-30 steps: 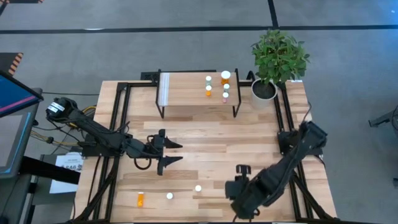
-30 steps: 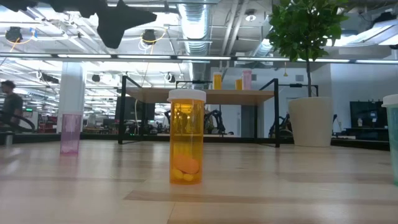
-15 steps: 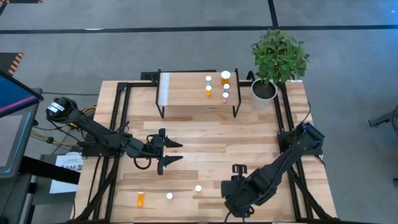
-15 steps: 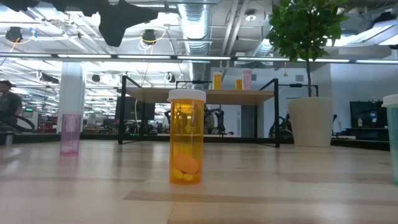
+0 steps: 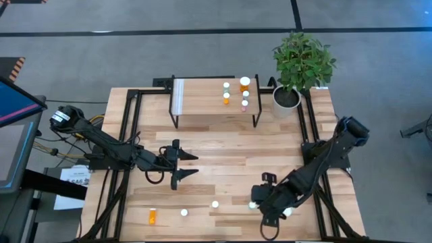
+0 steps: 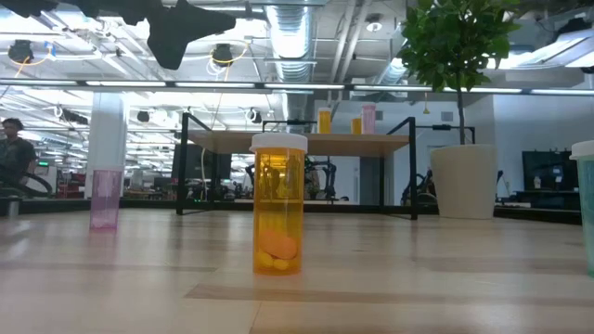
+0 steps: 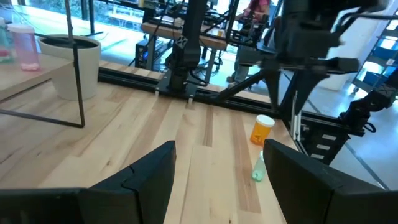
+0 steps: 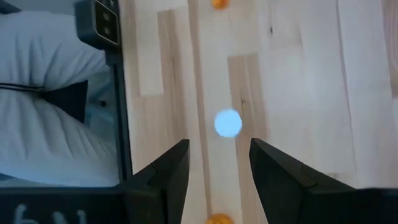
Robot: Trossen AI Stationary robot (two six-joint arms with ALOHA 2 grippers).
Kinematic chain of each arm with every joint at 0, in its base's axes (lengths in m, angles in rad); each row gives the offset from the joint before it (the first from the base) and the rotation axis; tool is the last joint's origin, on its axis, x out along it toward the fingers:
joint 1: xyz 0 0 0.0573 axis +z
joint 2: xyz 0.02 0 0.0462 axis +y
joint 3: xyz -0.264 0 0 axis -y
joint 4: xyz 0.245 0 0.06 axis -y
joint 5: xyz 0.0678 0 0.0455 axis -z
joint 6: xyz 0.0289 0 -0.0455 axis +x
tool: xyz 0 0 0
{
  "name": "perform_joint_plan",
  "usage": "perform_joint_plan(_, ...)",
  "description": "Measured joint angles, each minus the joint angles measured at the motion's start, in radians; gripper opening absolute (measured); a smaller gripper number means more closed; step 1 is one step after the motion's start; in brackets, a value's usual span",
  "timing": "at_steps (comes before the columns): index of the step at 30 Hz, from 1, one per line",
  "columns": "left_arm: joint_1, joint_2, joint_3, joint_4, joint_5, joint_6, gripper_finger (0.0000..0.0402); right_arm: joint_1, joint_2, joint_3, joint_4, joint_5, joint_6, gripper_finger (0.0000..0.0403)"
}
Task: Pick and place medicine bottles onto shelf by color
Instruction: Put the top small purple pill bottle on the shelf
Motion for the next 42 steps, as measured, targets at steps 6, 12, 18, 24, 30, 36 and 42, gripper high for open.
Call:
perform_joint_plan(6, 0.000, 0.000, 0.000, -0.002, 0.001, -0.015, 0.0231, -0.001, -0.001, -0.050, 0.040, 0.000, 0.008, 0.0187)
perform_joint_plan(12, -0.014, -0.030, 0.096, -0.314, 0.007, -0.089, 0.0231, -0.005, 0.010, -0.052, 0.052, 0.000, -0.003, 0.0187)
perform_joint_plan(18, -0.067, -0.031, 0.172, -0.650, -0.025, -0.195, 0.0231, -0.013, 0.011, -0.052, 0.050, -0.001, -0.004, 0.0187)
perform_joint_plan(24, -0.177, -0.031, 0.161, -0.855, -0.149, -0.393, 0.0231, -0.012, 0.011, -0.052, 0.055, -0.001, -0.003, 0.0187)
perform_joint_plan(30, -0.306, -0.031, 0.080, -0.919, -0.272, -0.627, 0.0231, -0.012, 0.011, -0.052, 0.070, -0.001, -0.003, 0.0187)
perform_joint_plan(36, -0.373, -0.031, -0.030, -0.920, -0.294, -0.860, 0.0231, -0.015, 0.011, -0.052, 0.072, -0.001, -0.004, 0.0187)
perform_joint_plan(42, -0.423, -0.024, -0.101, -0.906, -0.331, -1.002, 0.0231, -0.015, 0.011, -0.052, 0.072, -0.001, -0.004, 0.0187)
